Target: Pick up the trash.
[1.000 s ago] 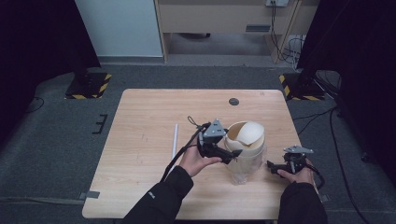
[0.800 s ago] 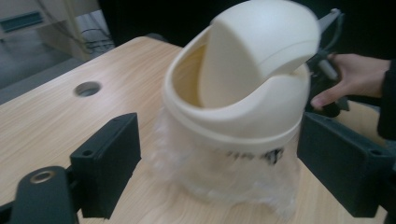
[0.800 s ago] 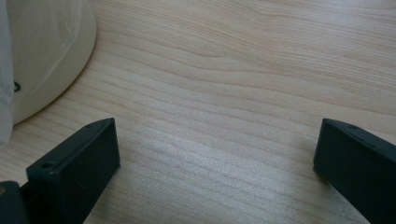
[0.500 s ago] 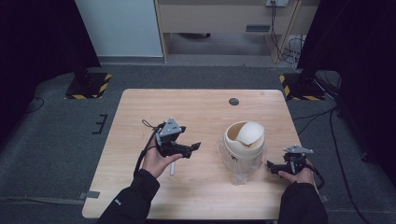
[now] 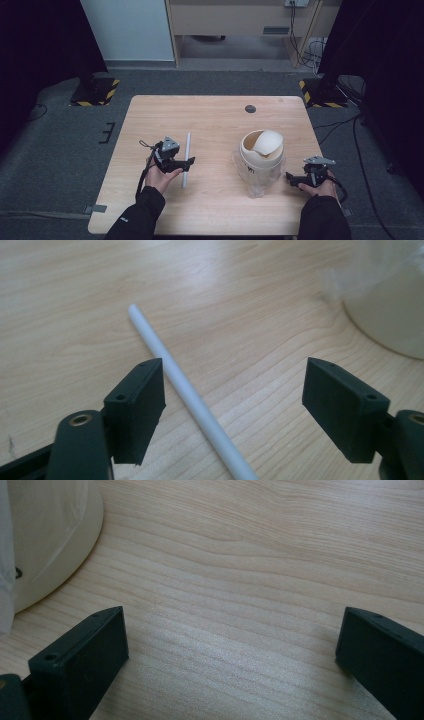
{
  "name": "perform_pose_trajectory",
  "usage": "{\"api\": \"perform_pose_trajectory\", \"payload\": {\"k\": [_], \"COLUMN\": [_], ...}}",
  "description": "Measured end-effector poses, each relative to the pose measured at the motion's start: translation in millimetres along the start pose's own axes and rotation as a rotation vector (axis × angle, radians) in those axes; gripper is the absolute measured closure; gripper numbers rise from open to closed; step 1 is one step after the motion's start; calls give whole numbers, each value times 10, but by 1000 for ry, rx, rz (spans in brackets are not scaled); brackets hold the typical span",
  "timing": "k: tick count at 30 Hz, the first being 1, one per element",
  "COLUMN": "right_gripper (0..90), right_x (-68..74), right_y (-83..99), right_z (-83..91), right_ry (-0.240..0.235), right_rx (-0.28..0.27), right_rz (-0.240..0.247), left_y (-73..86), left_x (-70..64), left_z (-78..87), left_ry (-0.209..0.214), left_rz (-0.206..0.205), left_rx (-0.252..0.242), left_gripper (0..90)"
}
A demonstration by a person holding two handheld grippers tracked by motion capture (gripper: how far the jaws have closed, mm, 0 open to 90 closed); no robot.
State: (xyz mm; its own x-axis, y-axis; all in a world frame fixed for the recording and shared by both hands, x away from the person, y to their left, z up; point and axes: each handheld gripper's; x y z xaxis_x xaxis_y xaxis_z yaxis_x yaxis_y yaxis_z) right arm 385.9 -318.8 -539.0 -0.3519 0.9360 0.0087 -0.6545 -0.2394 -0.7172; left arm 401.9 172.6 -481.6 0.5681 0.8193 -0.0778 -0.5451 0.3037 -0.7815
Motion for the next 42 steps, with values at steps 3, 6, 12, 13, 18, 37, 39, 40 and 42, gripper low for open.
{"api": "perform_pose_trajectory", "payload": {"k": [3,6,12,13,18,37,39,40,42], "right_gripper": [8,8,7,8,8,8,8,8,8], "right_x": [0,0,0,0,0,0,0,0,0], "right_y": [0,0,0,0,0,0,0,0,0], "right_z": [0,0,0,0,0,0,0,0,0], "right_ry": [0,0,0,0,0,-1,-1,-1,-1], "right_rx": [0,0,0,0,0,0,0,0,0], "right_rz": [0,0,0,0,0,0,1,0,0], "left_y": [61,124,225,233,255,288,282,277,265], "left_x": [6,4,10,12,25,161,179,187,201], "left_z": [-67,-128,-199,-203,-218,-157,-125,-105,-65], "left_ry": [-28,-41,-69,-68,-81,-66,-59,-58,-57], "left_rz": [8,15,28,34,50,112,123,126,128], "left_rx": [37,78,145,151,172,184,168,161,146], "left_gripper": [301,357,467,486,575,789,789,789,789]}}
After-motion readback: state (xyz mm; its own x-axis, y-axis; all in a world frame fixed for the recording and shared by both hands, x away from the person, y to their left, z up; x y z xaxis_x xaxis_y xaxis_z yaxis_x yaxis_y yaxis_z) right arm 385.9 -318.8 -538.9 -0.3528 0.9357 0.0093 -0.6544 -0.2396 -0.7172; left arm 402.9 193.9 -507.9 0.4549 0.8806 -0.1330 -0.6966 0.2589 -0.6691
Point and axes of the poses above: each handheld gripper's, and its own axes: z roughly backward along the jaws, y roughly out of its underside, x roughly to its left, and after that the axes turned 1 degree about -x, right-handed
